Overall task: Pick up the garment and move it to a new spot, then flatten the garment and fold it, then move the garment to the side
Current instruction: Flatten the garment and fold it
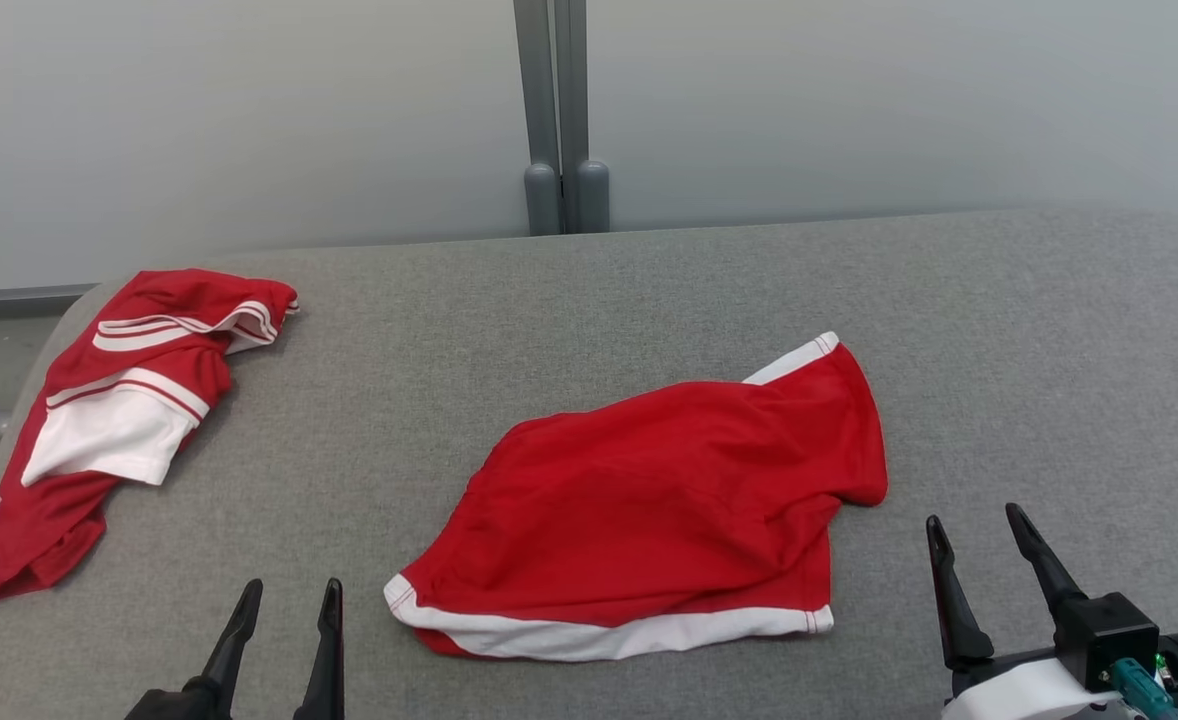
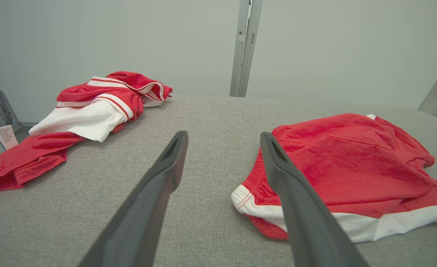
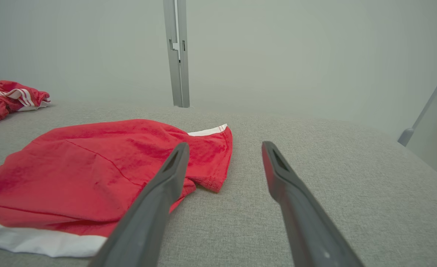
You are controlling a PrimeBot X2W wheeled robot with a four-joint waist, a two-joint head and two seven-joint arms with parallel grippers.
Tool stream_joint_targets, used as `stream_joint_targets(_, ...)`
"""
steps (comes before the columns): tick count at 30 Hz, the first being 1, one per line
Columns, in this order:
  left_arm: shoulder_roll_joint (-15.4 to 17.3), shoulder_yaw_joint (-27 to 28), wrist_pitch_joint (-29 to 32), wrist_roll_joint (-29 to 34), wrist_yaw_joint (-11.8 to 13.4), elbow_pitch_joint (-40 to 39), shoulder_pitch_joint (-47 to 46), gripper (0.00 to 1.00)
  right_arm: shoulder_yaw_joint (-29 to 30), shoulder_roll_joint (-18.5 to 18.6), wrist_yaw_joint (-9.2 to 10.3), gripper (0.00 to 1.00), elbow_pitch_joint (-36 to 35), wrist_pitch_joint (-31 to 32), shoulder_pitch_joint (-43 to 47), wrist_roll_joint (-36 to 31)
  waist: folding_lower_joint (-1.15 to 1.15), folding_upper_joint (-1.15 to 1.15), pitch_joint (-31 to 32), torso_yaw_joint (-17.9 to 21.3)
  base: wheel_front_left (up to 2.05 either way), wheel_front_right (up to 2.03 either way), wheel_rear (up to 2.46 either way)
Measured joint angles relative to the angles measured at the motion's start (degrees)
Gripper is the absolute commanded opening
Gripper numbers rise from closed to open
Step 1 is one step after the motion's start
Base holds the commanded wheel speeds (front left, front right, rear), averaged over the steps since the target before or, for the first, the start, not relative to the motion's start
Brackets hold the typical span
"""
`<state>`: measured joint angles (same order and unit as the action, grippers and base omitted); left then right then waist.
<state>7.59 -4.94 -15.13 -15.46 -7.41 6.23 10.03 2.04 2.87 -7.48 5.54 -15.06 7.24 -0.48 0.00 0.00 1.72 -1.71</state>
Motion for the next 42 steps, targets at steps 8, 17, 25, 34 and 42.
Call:
stream_joint_targets(8,2.2,-4.2,0.0,-2.3,0.0,4.9,-1.0,1.00,-8.9,1.4,-0.01,1.00,4.4,0.0,0.0,4.4,0.00,0.00,-0.1,0.5,0.00,0.00,0.00)
stream_joint_targets(17,9.8,-15.8,5.1,-9.1,-0.1,12.1,-9.5,1.00,-18.2,3.7,-0.01,1.00,16.7,6.6,-6.4,7.7,0.00,0.00,-1.7,0.5,0.00,0.00,0.00)
stream_joint_targets(25,15.5,-26.6,8.7,-14.7,-0.1,13.0,-16.5,1.00,-22.0,4.9,-0.01,1.00,19.0,9.3,-9.6,9.9,0.00,0.00,-4.9,0.3,0.00,0.00,0.00)
stream_joint_targets(34,19.7,-34.6,8.5,-20.5,-0.1,16.2,-23.4,1.00,-24.0,5.0,-0.01,1.00,19.6,8.9,-13.2,10.3,0.00,0.00,-8.6,1.1,0.00,0.00,0.00)
stream_joint_targets(42,22.3,-42.2,8.7,-26.3,-0.1,20.3,-28.5,0.70,-27.6,5.3,0.00,0.52,20.1,9.0,-16.5,11.7,0.00,0.00,-11.7,1.9,0.00,0.00,0.00)
